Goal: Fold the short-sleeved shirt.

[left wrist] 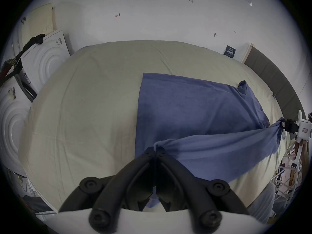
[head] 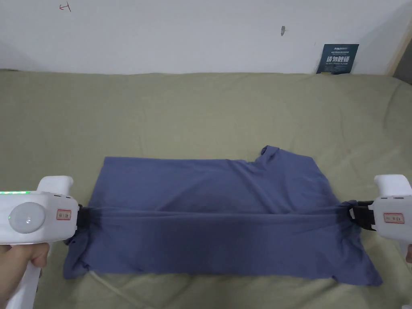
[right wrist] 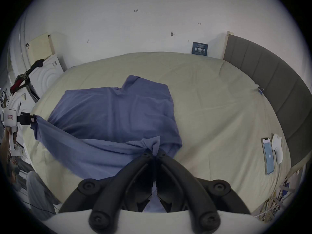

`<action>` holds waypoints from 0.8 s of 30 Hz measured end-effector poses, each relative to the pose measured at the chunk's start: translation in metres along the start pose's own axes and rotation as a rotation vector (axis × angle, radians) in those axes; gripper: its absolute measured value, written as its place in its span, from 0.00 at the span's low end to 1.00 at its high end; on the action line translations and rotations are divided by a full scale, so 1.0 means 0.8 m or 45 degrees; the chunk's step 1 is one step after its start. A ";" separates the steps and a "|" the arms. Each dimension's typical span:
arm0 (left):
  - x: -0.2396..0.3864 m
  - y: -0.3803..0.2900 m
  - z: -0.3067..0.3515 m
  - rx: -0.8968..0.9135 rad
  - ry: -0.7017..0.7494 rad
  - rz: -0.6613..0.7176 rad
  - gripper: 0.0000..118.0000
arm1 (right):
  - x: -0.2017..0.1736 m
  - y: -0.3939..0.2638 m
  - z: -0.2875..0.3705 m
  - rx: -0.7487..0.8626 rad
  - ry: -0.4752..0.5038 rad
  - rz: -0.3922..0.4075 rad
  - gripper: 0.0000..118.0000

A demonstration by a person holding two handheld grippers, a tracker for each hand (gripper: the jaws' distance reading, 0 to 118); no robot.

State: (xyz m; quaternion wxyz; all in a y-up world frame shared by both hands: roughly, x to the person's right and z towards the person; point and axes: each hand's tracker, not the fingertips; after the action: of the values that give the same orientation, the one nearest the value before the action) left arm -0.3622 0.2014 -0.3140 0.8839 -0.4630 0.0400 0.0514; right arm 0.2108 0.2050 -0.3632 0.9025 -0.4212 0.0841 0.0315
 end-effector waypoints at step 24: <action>-0.028 -0.119 0.073 0.079 -0.002 0.131 0.00 | -0.030 -0.118 0.082 0.115 0.012 -0.156 0.02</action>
State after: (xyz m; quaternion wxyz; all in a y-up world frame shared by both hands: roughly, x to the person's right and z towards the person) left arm -0.3712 0.1942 -0.2008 0.8940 -0.4328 0.0648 0.0959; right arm 0.2078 0.1952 -0.2464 0.9204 -0.3846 0.0639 -0.0296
